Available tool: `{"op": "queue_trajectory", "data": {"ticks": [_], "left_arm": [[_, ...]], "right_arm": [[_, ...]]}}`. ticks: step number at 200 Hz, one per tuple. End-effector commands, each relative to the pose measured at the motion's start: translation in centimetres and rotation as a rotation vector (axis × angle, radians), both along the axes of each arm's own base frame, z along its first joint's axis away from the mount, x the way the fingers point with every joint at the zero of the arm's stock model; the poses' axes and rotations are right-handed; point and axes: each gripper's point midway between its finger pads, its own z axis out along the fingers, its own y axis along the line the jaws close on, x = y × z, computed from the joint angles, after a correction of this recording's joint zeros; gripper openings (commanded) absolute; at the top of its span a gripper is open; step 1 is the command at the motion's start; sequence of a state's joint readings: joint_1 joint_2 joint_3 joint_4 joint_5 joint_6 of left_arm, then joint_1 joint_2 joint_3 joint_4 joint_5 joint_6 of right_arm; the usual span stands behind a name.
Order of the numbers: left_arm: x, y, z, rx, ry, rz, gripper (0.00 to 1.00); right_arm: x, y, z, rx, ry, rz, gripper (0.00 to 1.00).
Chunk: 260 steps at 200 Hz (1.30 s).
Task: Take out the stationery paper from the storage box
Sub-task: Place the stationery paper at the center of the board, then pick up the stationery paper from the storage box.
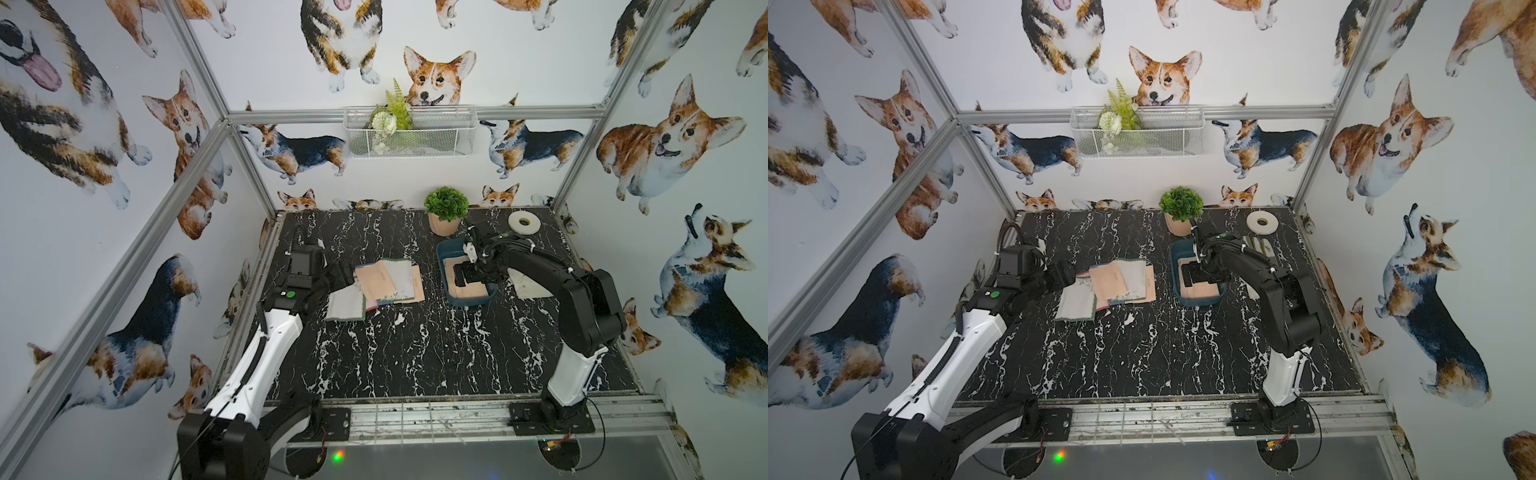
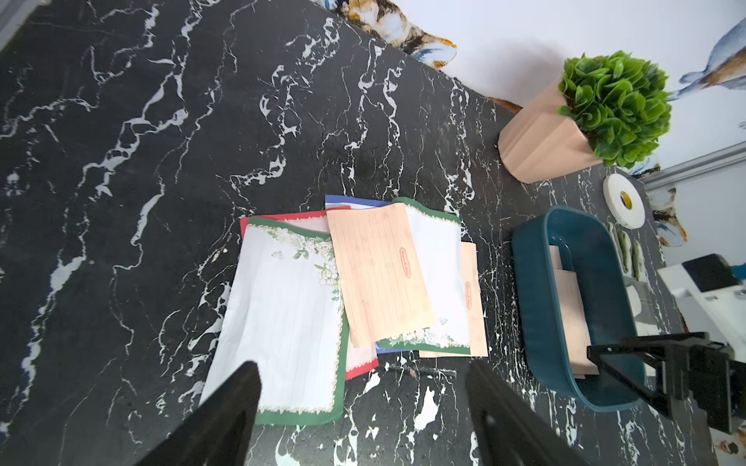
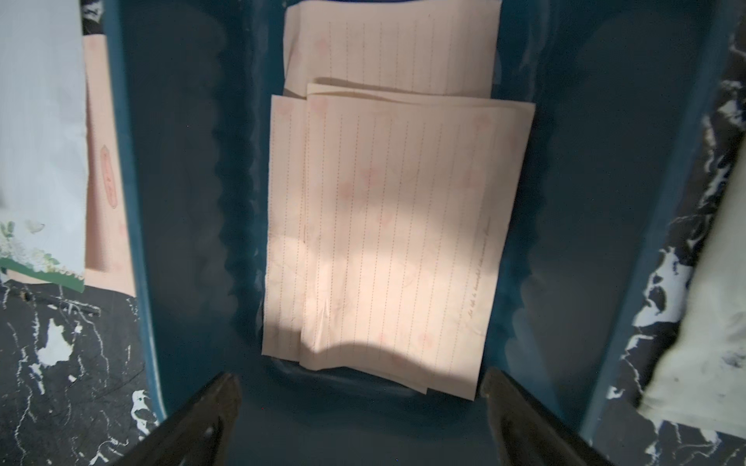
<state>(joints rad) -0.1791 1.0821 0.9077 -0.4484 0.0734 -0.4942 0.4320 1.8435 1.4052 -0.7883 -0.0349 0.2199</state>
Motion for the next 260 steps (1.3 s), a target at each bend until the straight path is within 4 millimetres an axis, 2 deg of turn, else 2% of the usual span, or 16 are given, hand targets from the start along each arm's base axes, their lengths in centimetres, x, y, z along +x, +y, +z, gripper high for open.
{"op": "queue_trajectory", "data": {"ticks": [1,53,114,126,128,134,148,182,211,260], "left_arm": [[-0.5,0.4,-0.2,0.003,0.009,0.019,0.84],[-1.0,0.6,-1.6,0.003,0.042,0.021,0.84],[-1.1,0.7,-1.4,0.001,0.034,0.027,0.84],[-1.0,0.8,-1.4,0.001,0.033,0.029,0.84],[-1.4,0.9,-2.5,0.006,0.059,0.029,0.84],[-1.6,0.9,-2.9,0.006,0.069,0.028,0.84],[-1.6,0.8,-3.1,0.006,0.073,0.024,0.84],[-1.7,0.8,-3.2,0.002,0.075,0.024,0.84],[-1.7,0.8,-2.9,-0.002,0.069,0.021,0.84],[-1.8,0.3,-1.7,-0.031,0.039,0.008,0.84]], "right_arm": [[0.7,-0.7,-1.0,-0.060,0.003,-0.012,1.00],[1.4,-1.5,-4.0,-0.140,0.039,-0.030,1.00],[0.9,-1.5,-6.9,-0.146,0.103,-0.047,1.00],[0.8,-1.5,-7.3,-0.142,0.109,-0.048,0.97],[0.7,-1.5,-7.4,-0.142,0.110,-0.050,0.97],[0.7,-1.5,-7.4,-0.142,0.110,-0.052,0.95],[0.5,-1.5,-7.6,-0.138,0.112,-0.052,0.84],[0.7,-1.6,-6.5,-0.131,0.090,-0.057,0.64],[1.1,-1.7,-4.6,-0.128,0.046,-0.064,0.59],[2.0,-1.9,0.6,-0.101,-0.077,-0.083,0.52]]}}
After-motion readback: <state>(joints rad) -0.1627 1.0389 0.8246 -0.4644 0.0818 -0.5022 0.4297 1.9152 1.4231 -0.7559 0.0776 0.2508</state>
